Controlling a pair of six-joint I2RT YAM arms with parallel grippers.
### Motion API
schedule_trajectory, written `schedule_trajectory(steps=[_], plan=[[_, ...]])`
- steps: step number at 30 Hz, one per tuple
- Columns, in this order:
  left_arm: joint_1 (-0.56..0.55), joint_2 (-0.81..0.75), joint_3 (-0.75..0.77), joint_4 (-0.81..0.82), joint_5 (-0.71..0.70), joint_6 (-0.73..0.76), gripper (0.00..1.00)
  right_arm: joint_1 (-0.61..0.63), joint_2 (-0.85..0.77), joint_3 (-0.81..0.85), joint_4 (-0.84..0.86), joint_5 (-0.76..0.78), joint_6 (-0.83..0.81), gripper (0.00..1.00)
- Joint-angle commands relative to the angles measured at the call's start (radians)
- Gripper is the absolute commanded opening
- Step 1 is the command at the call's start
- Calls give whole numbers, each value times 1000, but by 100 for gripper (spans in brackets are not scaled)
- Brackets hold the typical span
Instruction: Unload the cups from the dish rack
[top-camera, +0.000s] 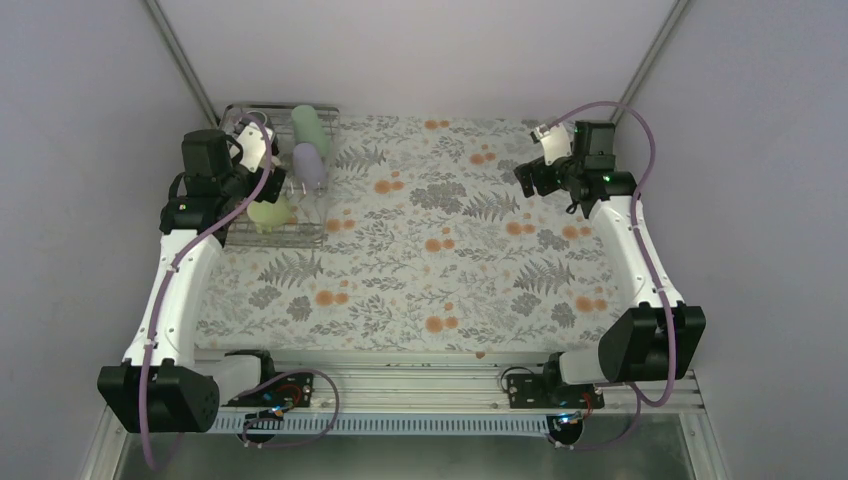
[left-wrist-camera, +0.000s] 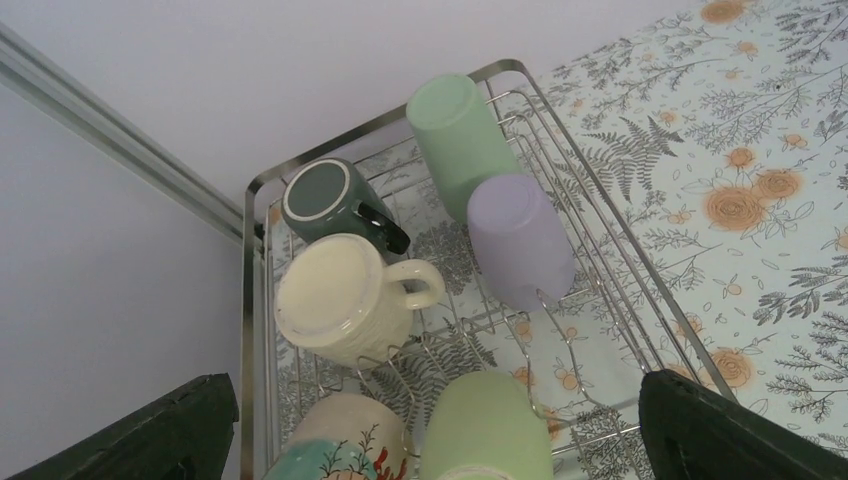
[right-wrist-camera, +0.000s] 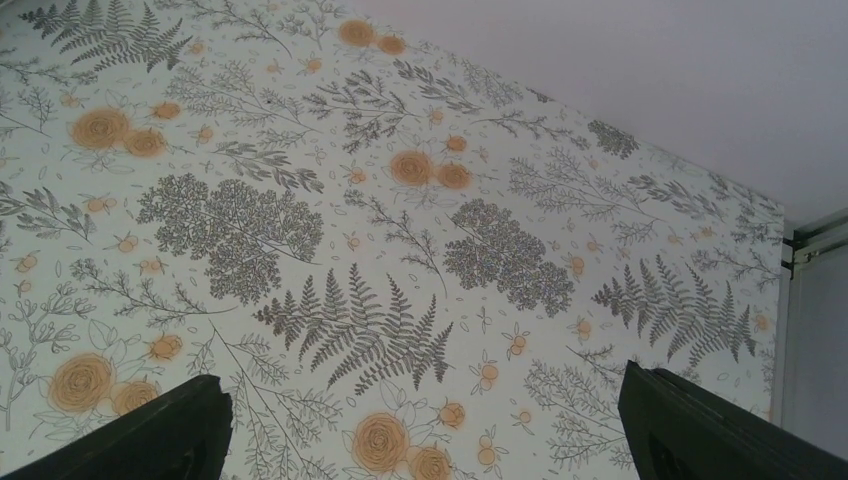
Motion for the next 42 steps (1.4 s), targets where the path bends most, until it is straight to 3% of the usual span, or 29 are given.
schedule_trajectory(steps=[1,8,18,35,42], plan=[[2,-3,9,27,-20,-8,100,10,-22,-15,34,33,-17,100],[2,69,37,16,-180,38,100,9,-12,-11,-9,28,-14,100],[0,317,164,-242,-45,188,100,12,-14,-27,-48,10,-6,100],[3,489,106,-291,-48,211,100,12,-52,-148,-24,128,-58,100],[7,512,93,-291,-141,218,100,12,-58,-187,-8,128,-60,100]])
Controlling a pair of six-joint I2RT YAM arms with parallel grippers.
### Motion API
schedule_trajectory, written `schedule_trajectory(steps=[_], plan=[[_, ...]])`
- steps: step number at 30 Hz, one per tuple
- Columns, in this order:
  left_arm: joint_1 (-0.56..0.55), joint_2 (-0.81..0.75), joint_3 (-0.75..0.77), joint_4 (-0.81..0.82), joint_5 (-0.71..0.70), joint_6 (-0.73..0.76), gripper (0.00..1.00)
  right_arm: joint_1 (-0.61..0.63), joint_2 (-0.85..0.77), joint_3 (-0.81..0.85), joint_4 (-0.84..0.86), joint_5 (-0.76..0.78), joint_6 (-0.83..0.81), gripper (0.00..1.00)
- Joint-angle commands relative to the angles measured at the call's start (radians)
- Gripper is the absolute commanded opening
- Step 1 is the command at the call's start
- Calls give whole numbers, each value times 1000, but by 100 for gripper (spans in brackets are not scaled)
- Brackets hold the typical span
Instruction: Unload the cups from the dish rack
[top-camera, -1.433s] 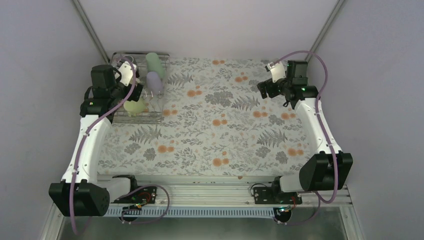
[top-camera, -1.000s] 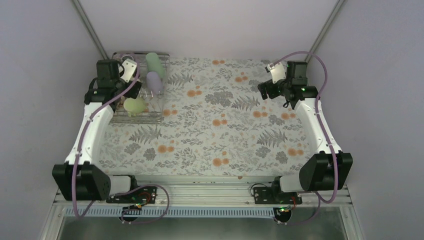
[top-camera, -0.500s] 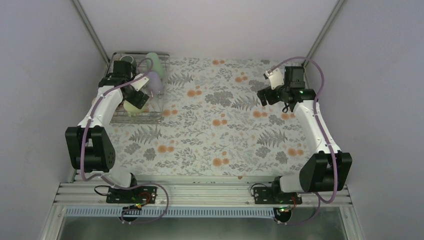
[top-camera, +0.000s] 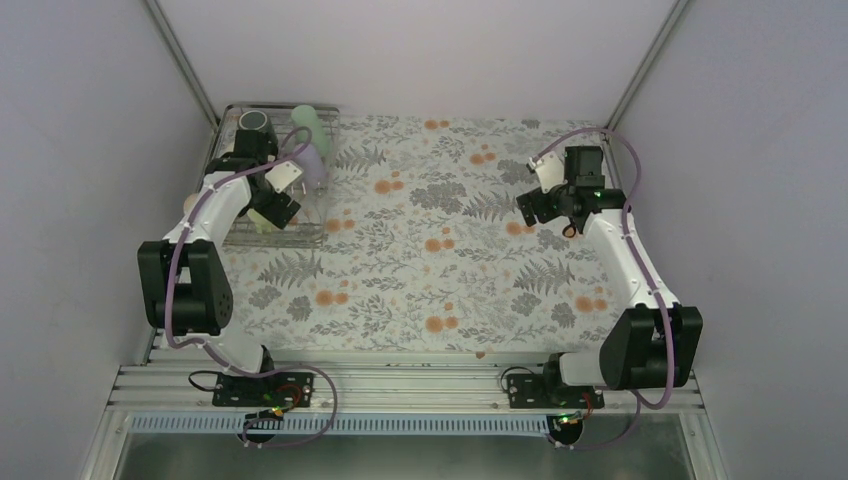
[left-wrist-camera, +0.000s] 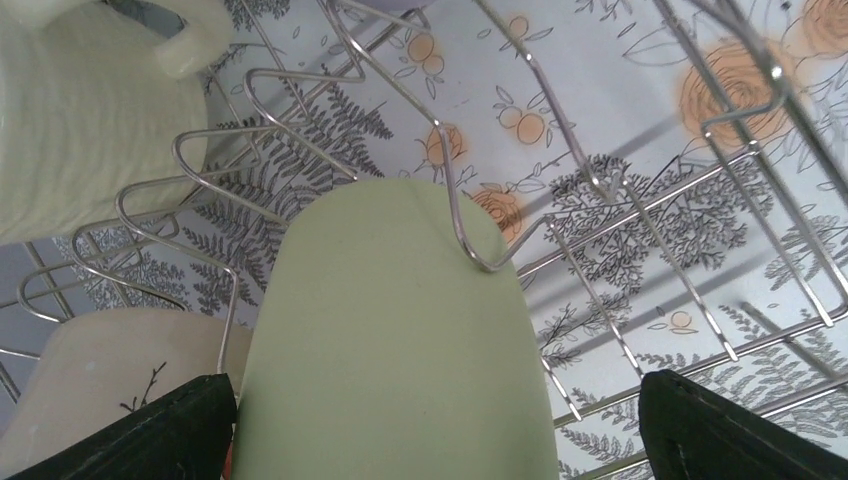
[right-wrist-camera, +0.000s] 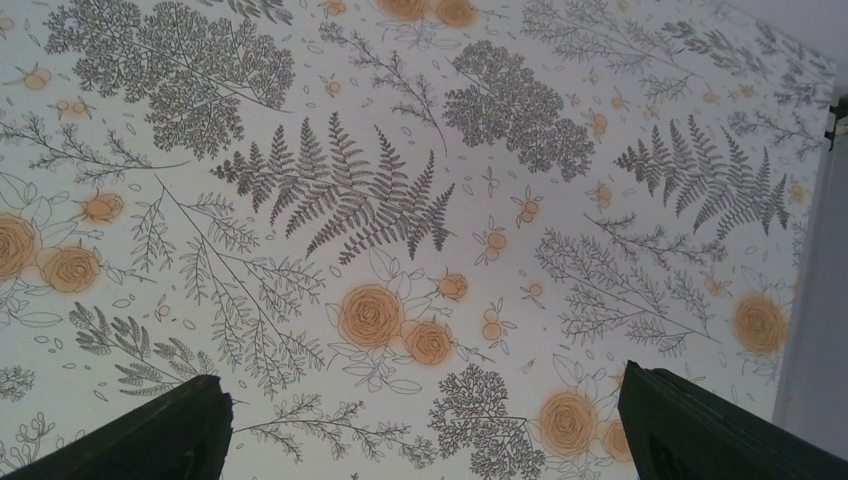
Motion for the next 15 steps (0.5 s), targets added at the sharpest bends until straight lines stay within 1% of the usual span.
schedule_trajectory(steps=[1,3,6,10,11,15], plan=[[6,28,-21,-16,-85,7,100,11,-23,-20,29,17,-14,100],[8,38,-24,3,-128,4,100,11,-23,-23,30,16,-13,100],[12,55,-4,0,-131,-6,99,11,-27,-28,33,12,-12,100],[12,68,23,-3,-140,-19,92,12,-29,-32,32,11,-16,100],[12,68,29,-6,-135,-22,89,13,-31,-34,32,9,-16,100],[12,62,54,-23,-105,-28,66,13,-34,-37,33,4,-17,100]])
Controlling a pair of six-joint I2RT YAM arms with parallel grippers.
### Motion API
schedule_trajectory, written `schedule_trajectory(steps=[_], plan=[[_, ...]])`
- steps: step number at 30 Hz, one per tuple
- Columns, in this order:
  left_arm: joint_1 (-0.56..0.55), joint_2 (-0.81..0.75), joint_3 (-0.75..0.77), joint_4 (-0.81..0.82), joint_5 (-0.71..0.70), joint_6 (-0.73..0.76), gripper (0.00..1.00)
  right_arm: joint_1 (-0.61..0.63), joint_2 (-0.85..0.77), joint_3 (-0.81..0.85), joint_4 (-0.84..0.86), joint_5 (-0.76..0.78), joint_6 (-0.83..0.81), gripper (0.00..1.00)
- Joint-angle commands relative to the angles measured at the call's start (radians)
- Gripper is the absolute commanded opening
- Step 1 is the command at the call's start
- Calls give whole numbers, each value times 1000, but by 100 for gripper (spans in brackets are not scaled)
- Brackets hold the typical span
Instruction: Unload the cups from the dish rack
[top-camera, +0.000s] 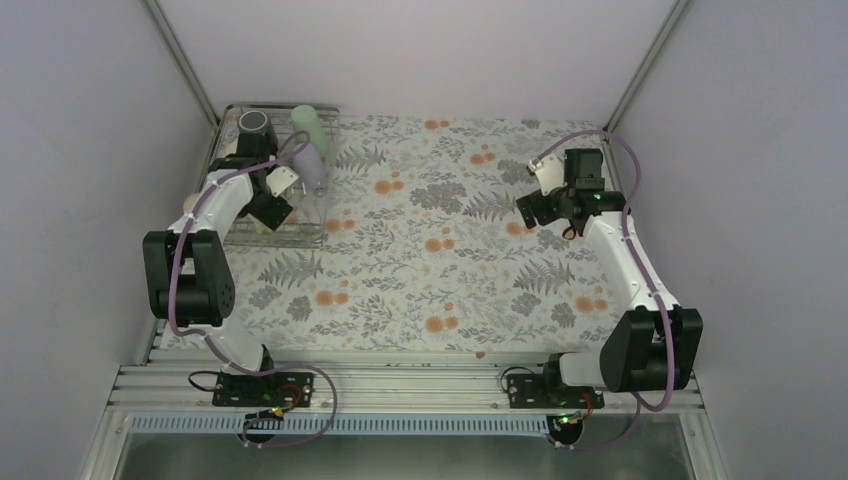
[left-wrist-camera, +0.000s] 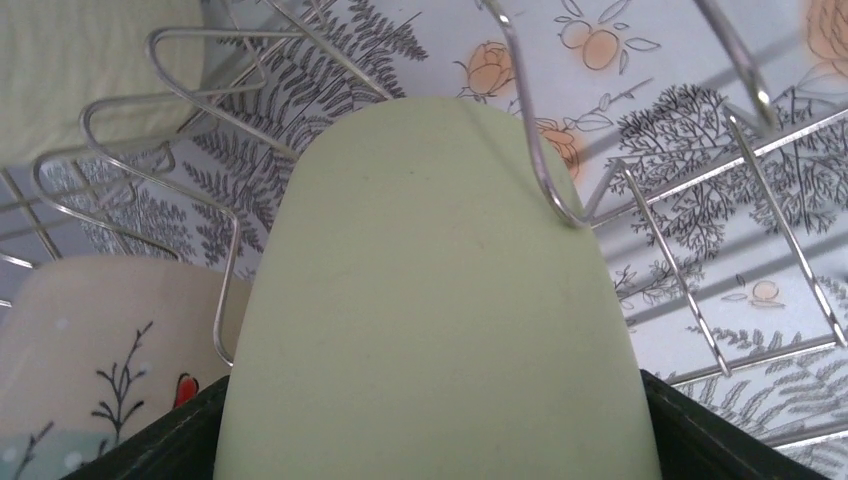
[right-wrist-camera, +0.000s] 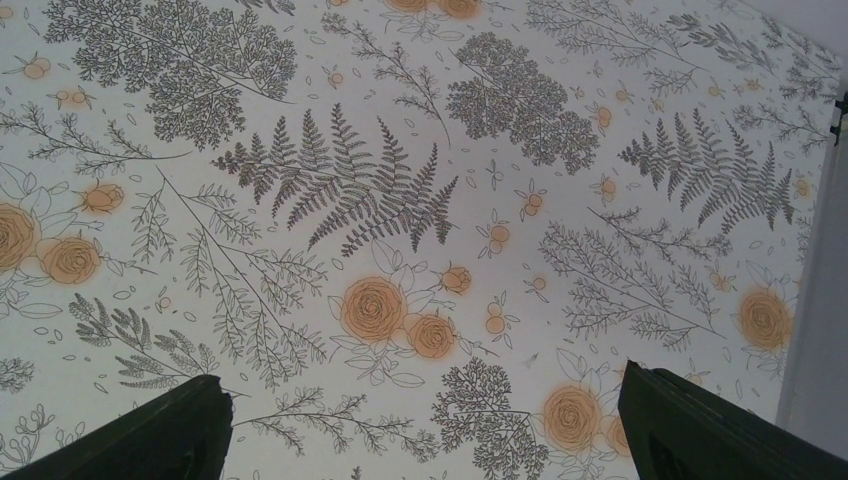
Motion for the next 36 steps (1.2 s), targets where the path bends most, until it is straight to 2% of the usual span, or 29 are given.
schedule_trajectory(steps=[1,5,12,18,26,30,33,36], plan=[[2,4,54,-15,16,-18,62,13,-24,-12,23,-1,-14,100],[2,-2,63,-28,33,-16,42,13,-26,1,12,-16,-14,100],[-2,-40,129,-87,37,-24,27,14,-30,79,-39,-67,-2,100],[-26,-71,265,-171,50,-38,26,21,-18,169,-94,-140,10,100],[-112,-45,525,-324,136,-84,26,30,71,342,-199,-368,23,100],[-187,-33,589,-332,240,-117,26,34,152,460,-266,-577,11,100],[-245,-29,629,-318,400,-131,26,40,226,546,-331,-757,-7,100],[-314,-28,649,-278,483,-128,26,50,297,622,-365,-876,-19,100]])
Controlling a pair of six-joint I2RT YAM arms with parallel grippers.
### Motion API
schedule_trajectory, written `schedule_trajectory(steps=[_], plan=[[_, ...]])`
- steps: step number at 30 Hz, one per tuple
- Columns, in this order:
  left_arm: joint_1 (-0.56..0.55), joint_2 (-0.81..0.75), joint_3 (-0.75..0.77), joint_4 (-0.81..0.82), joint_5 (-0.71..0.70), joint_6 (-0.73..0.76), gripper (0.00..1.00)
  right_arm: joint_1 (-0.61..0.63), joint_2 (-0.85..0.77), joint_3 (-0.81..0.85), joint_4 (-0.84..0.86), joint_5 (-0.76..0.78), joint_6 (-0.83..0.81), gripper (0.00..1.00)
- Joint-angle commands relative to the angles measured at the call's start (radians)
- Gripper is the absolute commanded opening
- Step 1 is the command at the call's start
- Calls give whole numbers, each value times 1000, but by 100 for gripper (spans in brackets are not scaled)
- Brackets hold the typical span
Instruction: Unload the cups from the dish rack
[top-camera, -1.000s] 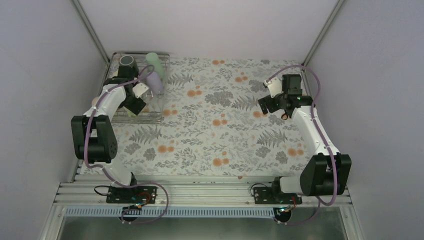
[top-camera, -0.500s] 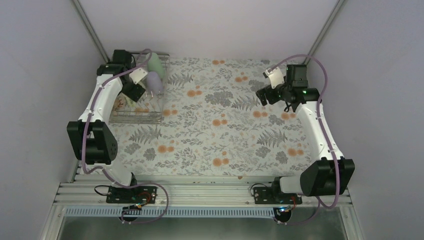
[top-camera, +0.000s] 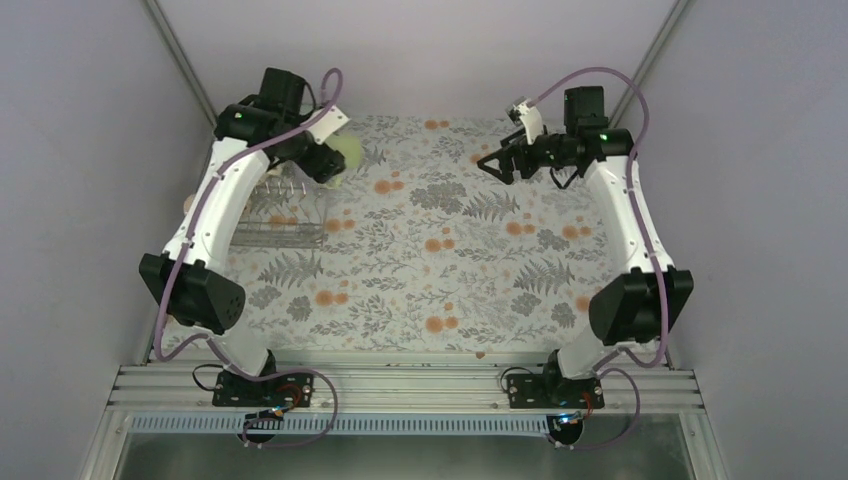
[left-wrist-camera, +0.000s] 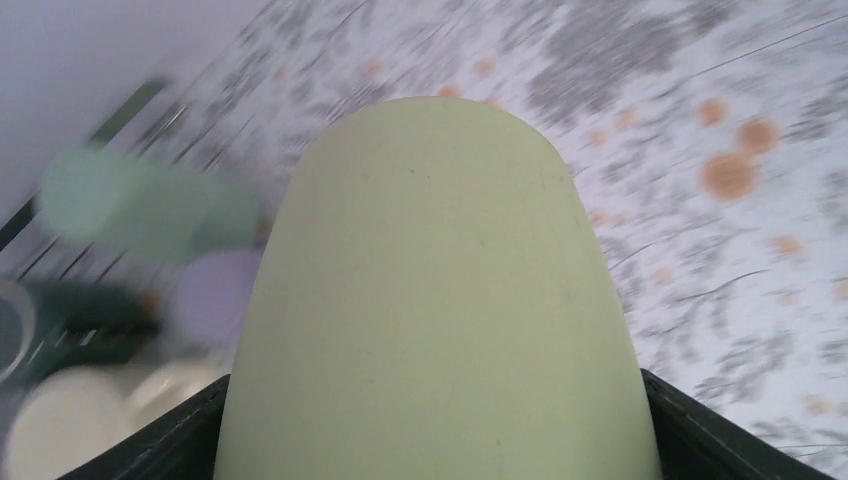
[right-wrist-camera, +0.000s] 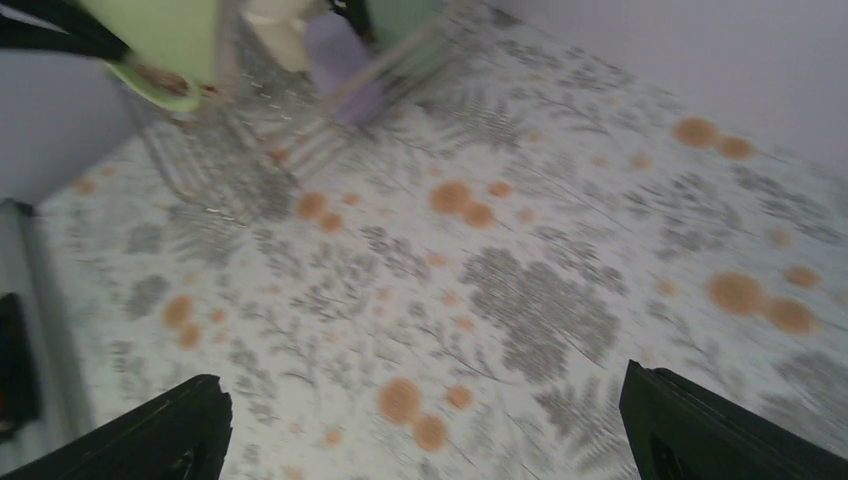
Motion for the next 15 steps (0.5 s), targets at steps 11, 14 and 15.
schedule_trajectory(steps=[11,14,15], plan=[[-134,201,425,-27,407,5,27,73,337,216,-247,-660,-158,100],[-163,232,438,-24,411,6,27,75,369,250,-288,-727,-210,100],[-169,242,436,-24,419,9,27,75,375,262,-296,-743,-222,100]])
